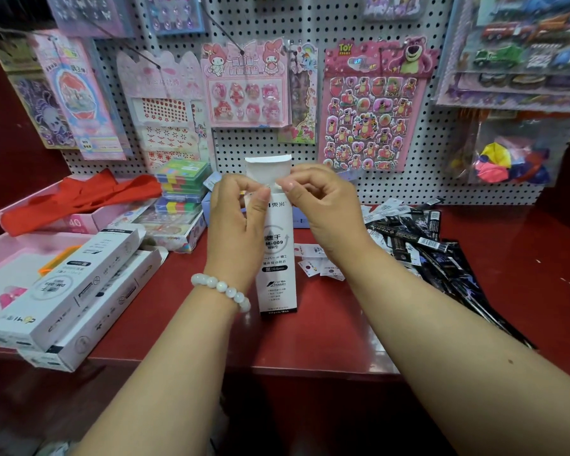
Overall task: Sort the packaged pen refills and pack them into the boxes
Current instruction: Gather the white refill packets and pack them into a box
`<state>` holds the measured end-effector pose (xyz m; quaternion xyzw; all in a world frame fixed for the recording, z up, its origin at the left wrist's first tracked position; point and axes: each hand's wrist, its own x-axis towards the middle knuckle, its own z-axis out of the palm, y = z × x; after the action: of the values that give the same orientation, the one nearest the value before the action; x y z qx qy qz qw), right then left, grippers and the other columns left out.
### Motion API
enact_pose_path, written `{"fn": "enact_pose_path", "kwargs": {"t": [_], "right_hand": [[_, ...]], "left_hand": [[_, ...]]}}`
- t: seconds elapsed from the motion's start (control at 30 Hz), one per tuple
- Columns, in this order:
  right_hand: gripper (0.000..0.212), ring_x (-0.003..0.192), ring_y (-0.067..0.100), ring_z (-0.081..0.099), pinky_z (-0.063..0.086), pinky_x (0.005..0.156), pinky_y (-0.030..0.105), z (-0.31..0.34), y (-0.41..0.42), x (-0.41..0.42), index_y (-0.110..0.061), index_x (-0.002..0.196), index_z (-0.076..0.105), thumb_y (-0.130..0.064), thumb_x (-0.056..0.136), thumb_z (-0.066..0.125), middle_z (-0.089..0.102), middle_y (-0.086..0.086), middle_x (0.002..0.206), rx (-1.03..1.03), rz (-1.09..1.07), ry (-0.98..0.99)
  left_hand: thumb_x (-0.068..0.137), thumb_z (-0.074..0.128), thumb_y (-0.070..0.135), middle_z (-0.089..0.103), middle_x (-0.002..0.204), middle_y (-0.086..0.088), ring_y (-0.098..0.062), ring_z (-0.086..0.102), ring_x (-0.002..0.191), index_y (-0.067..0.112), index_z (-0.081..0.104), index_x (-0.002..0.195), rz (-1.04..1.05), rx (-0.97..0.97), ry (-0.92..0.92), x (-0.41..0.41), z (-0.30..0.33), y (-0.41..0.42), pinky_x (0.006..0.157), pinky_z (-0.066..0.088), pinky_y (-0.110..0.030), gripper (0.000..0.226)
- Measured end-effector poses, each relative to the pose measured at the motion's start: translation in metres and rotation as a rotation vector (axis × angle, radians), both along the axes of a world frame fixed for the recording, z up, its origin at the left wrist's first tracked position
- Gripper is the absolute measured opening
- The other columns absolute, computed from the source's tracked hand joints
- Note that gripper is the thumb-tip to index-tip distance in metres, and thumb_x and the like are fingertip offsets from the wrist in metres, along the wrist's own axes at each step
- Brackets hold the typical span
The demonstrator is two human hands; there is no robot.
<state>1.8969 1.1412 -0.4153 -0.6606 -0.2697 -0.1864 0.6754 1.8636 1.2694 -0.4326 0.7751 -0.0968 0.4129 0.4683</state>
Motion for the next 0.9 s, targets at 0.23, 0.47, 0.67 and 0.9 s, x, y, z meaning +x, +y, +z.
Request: {"fn": "enact_pose_path", "kwargs": {"t": [0.23, 0.47, 0.67, 0.9], "right_hand": [[0.019, 0.081, 0.000, 0.056, 0.041, 0.072, 0.010, 0.004, 0.005, -0.008, -0.019, 0.063, 0.064, -0.011, 0.077, 0.075, 0.058, -0.003, 0.085, 0.043, -0.108, -0.038], [0.028, 0.075, -0.005, 0.054, 0.046, 0.068, 0.012, 0.002, 0.011, -0.016, -0.024, 0.096, 0.056, -0.012, 0.078, 0.073, 0.052, -0.009, 0.082, 0.083, -0.101, -0.111], [0.012, 0.087, 0.000, 0.051, 0.044, 0.071, 0.012, -0.004, 0.009, -0.017, -0.031, 0.080, 0.059, -0.019, 0.081, 0.062, 0.054, 0.000, 0.093, 0.003, -0.078, -0.081], [0.009, 0.077, -0.001, 0.050, 0.042, 0.077, 0.012, 0.003, 0.007, -0.013, -0.028, 0.075, 0.059, -0.020, 0.078, 0.062, 0.058, 0.008, 0.096, -0.025, -0.017, 0.003]], "left_hand": [[0.090, 0.053, 0.031, 0.051, 0.081, 0.002, -0.002, 0.044, 0.074, 0.016, 0.051, 0.072, -0.007, -0.064, 0.036, -0.004, 0.007, -0.003, 0.071, 0.035, -0.016, 0.023], [0.079, 0.071, 0.014, 0.052, 0.079, 0.007, -0.006, 0.049, 0.069, 0.027, 0.050, 0.083, -0.245, -0.505, 0.075, -0.009, 0.017, -0.004, 0.066, 0.046, -0.019, 0.025], [0.079, 0.065, 0.029, 0.060, 0.100, 0.007, -0.001, 0.054, 0.078, 0.042, 0.051, 0.101, -0.193, -0.240, 0.082, -0.008, 0.014, 0.003, 0.072, 0.045, -0.020, 0.030], [0.087, 0.058, 0.025, 0.059, 0.098, 0.006, -0.002, 0.055, 0.082, 0.034, 0.056, 0.101, -0.300, -0.129, 0.111, -0.009, 0.013, 0.015, 0.075, 0.046, -0.018, 0.017]]}}
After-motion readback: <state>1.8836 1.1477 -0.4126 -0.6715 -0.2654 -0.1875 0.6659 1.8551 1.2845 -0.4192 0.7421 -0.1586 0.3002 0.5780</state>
